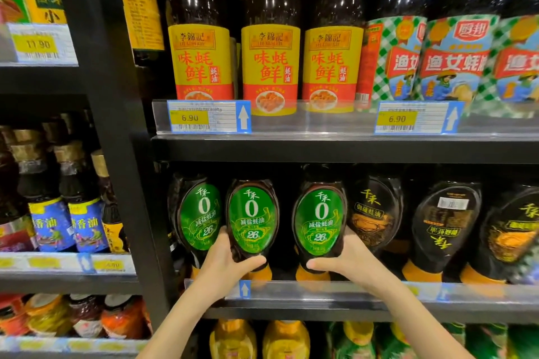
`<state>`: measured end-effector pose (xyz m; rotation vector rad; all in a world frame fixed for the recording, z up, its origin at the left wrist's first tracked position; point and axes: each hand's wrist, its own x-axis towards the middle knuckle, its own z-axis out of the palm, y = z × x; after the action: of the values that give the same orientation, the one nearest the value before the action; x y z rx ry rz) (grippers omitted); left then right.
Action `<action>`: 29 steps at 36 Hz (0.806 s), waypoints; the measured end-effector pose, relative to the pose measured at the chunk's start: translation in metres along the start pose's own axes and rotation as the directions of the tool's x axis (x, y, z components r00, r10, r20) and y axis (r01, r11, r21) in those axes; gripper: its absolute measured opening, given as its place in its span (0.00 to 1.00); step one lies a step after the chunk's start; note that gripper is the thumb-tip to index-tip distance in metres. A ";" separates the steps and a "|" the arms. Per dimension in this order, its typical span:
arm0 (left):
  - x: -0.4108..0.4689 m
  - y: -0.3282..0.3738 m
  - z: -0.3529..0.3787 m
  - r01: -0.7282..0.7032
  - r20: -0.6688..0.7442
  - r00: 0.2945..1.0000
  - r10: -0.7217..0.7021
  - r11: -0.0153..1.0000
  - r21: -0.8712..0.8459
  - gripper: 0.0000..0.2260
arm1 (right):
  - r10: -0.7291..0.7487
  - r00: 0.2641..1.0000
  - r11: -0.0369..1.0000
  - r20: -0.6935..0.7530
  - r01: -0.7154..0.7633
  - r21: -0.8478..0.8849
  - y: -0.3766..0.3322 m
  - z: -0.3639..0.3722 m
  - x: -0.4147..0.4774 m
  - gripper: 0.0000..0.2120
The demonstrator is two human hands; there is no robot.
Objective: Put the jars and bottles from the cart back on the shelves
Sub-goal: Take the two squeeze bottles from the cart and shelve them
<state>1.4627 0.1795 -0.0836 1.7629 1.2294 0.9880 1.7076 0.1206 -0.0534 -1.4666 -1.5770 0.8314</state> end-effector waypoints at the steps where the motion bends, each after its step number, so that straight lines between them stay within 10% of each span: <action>1: 0.000 0.000 0.000 0.008 0.000 1.000 -0.008 1.000 0.012 0.39 | 0.001 1.000 1.000 -0.006 -0.001 0.005 0.000 0.000 0.000 0.32; 15: -0.010 0.015 0.001 0.006 -0.004 1.000 -0.005 0.987 0.160 0.37 | -0.024 0.993 0.999 -0.114 0.021 -0.034 -0.001 0.005 -0.004 0.38; 29: -0.043 0.029 0.027 -0.080 -0.333 0.916 0.224 0.914 0.397 0.53 | -0.143 0.904 0.978 -0.404 0.067 -0.196 -0.010 0.039 -0.030 0.63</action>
<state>1.4876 0.1268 -0.0759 2.0561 1.6240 1.2920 1.6681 0.0925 -0.0660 -1.5454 -1.4111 0.2887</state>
